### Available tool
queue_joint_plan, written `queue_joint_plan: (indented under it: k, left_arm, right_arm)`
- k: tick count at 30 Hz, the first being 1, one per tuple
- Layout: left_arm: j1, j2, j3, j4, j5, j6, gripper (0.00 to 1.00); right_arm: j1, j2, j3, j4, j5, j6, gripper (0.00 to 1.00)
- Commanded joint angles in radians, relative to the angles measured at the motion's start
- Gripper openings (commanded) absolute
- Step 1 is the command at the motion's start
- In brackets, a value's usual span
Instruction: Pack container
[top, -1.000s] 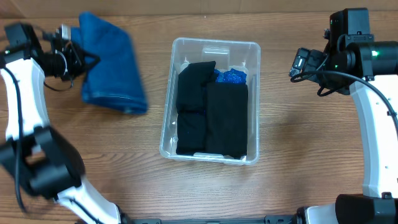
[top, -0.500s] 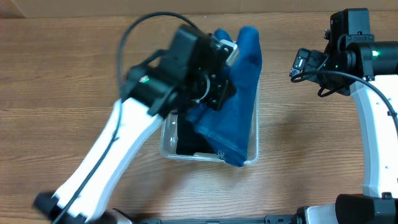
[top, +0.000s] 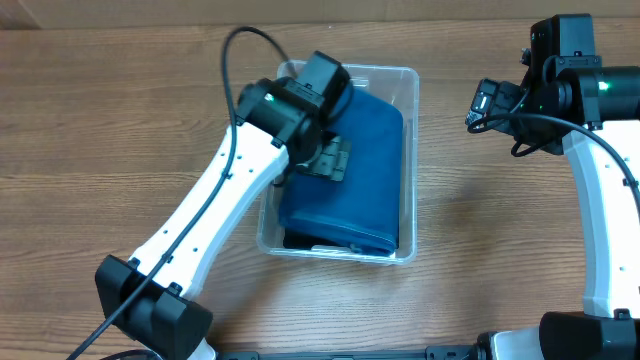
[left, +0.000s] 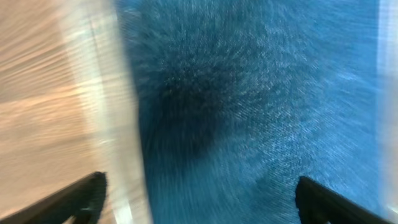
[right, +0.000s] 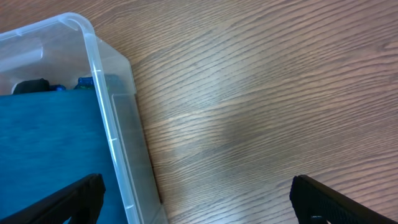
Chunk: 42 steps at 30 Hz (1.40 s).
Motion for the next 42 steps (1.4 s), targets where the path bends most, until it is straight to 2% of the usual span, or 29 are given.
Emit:
queue_joint_plan:
  k: [1, 6, 7, 8, 10, 12, 14, 15, 19, 22, 25, 26, 27, 29, 33, 35, 39, 40, 42]
  left_arm:
    - [0.054, 0.012, 0.016, -0.025, -0.235, -0.138, 1.00]
    - [0.009, 0.006, 0.134, 0.043, -0.281, 0.027, 1.00]
    - [-0.009, 0.006, 0.151, 0.097, -0.301, 0.116, 1.00]
    - [-0.026, 0.007, 0.151, 0.163, -0.309, 0.267, 0.94]
    - [-0.039, 0.032, 0.134, 0.252, -0.423, 0.434, 0.62]
    - [-0.035, 0.134, 0.094, 0.280, -0.500, 0.525, 0.33]
    - [-0.039, 0.223, 0.063, 0.238, -0.495, 0.491, 0.20]
    - [-0.042, 0.286, 0.046, 0.207, -0.495, 0.443, 0.18]
    - [-0.060, 0.515, 0.028, 0.091, -0.520, 0.318, 0.19]
    - [-0.084, 0.614, 0.028, -0.010, -0.669, 0.169, 0.14]
    - [-0.103, 0.545, 0.067, -0.057, -0.728, 0.101, 0.19]
    - [-0.102, 0.490, 0.084, -0.073, -0.742, 0.059, 0.38]
    - [-0.095, 0.427, 0.090, -0.075, -0.736, 0.036, 0.52]
    - [-0.046, 0.249, 0.091, -0.042, -0.682, 0.028, 1.00]
    - [0.118, -0.018, 0.091, 0.014, -0.549, 0.032, 1.00]
    - [0.266, -0.117, 0.091, 0.063, -0.364, 0.031, 1.00]
    - [0.505, -0.148, 0.091, 0.100, -0.078, 0.032, 1.00]
    - [0.547, -0.147, 0.091, 0.083, -0.042, 0.039, 1.00]
    - [0.607, -0.161, 0.091, 0.064, 0.081, 0.137, 1.00]
  right_arm:
    - [-0.005, -0.008, -0.002, 0.000, 0.002, -0.003, 1.00]
    - [-0.005, -0.008, -0.002, 0.001, 0.002, -0.003, 1.00]
    - [-0.005, -0.008, -0.002, 0.003, 0.002, -0.003, 1.00]
    - [-0.005, -0.008, -0.002, 0.006, 0.002, -0.003, 1.00]
    - [-0.005, -0.008, -0.002, 0.008, 0.002, -0.003, 1.00]
    - [-0.005, -0.008, -0.002, 0.007, 0.002, -0.003, 1.00]
    - [-0.005, -0.008, -0.002, 0.008, 0.002, -0.003, 1.00]
    - [-0.005, -0.008, -0.002, 0.007, 0.002, -0.004, 1.00]
    - [-0.005, -0.008, -0.002, 0.008, 0.002, -0.004, 1.00]
    - [-0.005, -0.008, -0.002, 0.008, 0.002, -0.003, 1.00]
    - [-0.005, -0.008, -0.002, 0.008, 0.003, -0.004, 1.00]
    - [-0.005, -0.008, -0.002, 0.008, 0.003, -0.004, 1.00]
    - [-0.005, -0.008, -0.002, 0.008, 0.003, -0.004, 1.00]
    - [-0.005, -0.008, -0.001, 0.020, 0.009, -0.008, 1.00]
    - [-0.004, -0.008, 0.005, 0.137, 0.010, -0.108, 1.00]
    - [-0.004, -0.005, 0.005, 0.268, 0.010, -0.195, 1.00]
    - [-0.003, -0.003, 0.007, 0.391, 0.008, -0.207, 1.00]
    - [-0.003, -0.011, 0.014, 0.346, 0.005, -0.241, 1.00]
    - [-0.010, -0.043, 0.014, 0.296, 0.004, -0.192, 1.00]
